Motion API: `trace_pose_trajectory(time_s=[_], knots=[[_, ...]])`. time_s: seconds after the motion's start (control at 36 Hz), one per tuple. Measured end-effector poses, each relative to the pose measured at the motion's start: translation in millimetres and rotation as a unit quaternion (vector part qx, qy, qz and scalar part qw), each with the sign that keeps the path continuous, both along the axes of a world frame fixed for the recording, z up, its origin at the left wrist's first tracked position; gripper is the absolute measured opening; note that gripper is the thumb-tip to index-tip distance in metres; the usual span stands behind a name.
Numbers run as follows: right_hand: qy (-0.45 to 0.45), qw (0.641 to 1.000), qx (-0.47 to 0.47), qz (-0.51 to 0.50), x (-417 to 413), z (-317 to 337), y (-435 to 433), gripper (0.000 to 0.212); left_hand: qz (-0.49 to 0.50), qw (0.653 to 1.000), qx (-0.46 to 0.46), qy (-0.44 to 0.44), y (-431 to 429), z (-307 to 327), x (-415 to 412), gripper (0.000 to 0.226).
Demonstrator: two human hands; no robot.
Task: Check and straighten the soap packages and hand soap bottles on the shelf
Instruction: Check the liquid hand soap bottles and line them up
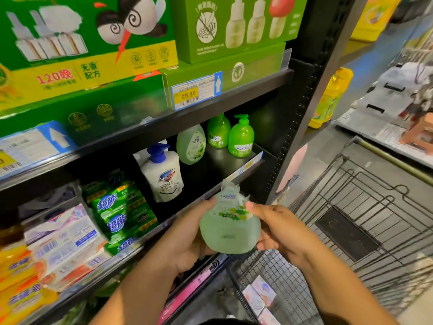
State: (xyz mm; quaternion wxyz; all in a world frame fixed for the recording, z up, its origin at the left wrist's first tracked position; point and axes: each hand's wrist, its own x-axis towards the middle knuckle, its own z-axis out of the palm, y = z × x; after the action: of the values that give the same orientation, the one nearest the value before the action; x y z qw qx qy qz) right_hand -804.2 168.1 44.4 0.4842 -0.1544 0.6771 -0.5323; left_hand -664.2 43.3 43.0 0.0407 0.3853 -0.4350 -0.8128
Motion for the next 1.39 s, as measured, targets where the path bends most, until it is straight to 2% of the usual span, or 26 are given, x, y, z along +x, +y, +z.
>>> trace_pose_trajectory(time_s=[0.08,0.17,0.28,0.36,0.47,0.56,0.64,0.69,0.75,0.81,0.89,1.0,1.06,1.08,1.17,1.22,1.31,1.39], knots=[[-0.042,0.998,0.047,0.002,2.1,-13.0,-1.2,0.049,0.012,0.998,0.054,-0.04,5.6,-6.2,-0.4,0.038],[-0.05,0.997,0.053,0.009,1.1,-22.6,0.3,0.047,0.004,0.997,0.039,-0.073,6.7,-12.9,-0.5,0.037],[-0.025,0.998,0.044,0.032,-4.5,-21.9,2.5,0.045,-0.028,0.997,0.016,-0.064,3.9,-15.5,-1.3,0.039],[0.011,0.999,0.011,0.043,-12.2,-18.9,4.2,0.041,-0.025,0.998,-0.051,-0.021,-1.0,-11.3,-3.8,0.046],[0.025,0.993,-0.088,0.07,-20.3,-14.4,7.3,0.026,0.006,0.982,-0.187,0.026,-5.9,7.1,-6.0,0.051],[-0.018,0.984,-0.157,0.078,-22.1,-12.9,4.6,0.034,-0.003,0.939,-0.343,0.007,-5.2,20.7,-7.5,0.046],[-0.119,0.967,-0.212,0.078,-23.3,-20.3,-0.8,0.045,-0.02,0.862,-0.506,-0.039,1.4,33.2,-8.6,0.039],[-0.17,0.956,-0.228,0.078,-23.7,-29.0,-3.3,0.046,-0.03,0.815,-0.576,-0.057,6.9,39.8,-12.1,0.04],[-0.167,0.955,-0.231,0.08,-25.1,-38.4,-4.9,0.045,-0.041,0.797,-0.599,-0.065,9.0,41.3,-16.8,0.038],[-0.143,0.961,-0.225,0.065,-28.9,-44.9,-6.1,0.045,-0.05,0.8,-0.594,-0.07,6.3,38.1,-20.1,0.037],[-0.069,0.975,-0.204,0.056,-37.6,-41.0,-5.8,0.043,-0.067,0.84,-0.536,-0.055,-3.6,30.7,-20.9,0.036],[0.04,0.972,-0.225,0.049,-50.0,-20.2,-5.1,0.044,-0.054,0.925,-0.374,0.021,-20.5,10.4,-24.0,0.048],[0.096,0.965,-0.242,0.027,-54.2,-11.1,-8.5,0.05,-0.04,0.952,-0.294,0.076,-25.7,-4.8,-28.0,0.056],[0.152,0.957,-0.246,0.029,-56.1,-8.2,-10.3,0.051,-0.034,0.96,-0.26,0.098,-27.3,-12.4,-30.2,0.06],[0.385,0.889,-0.237,0.065,-63.2,-2.9,-12.1,0.05,-0.022,0.973,-0.162,0.164,-27.4,-27.7,-36.8,0.082],[0.461,0.852,-0.232,0.089,-67.1,-3.5,-11.1,0.059,-0.015,0.972,-0.124,0.202,-24.8,-35.0,-39.2,0.091],[0.508,0.822,-0.221,0.132,-72.7,-5.6,-10.8,0.067,-0.012,0.965,-0.149,0.217,-21.0,-39.2,-42.0,0.079],[0.478,0.84,-0.205,0.155,-86.2,-11.3,-15.2,0.065,0.015,0.954,-0.217,0.206,-23.9,-35.0,-44.5,0.063]])
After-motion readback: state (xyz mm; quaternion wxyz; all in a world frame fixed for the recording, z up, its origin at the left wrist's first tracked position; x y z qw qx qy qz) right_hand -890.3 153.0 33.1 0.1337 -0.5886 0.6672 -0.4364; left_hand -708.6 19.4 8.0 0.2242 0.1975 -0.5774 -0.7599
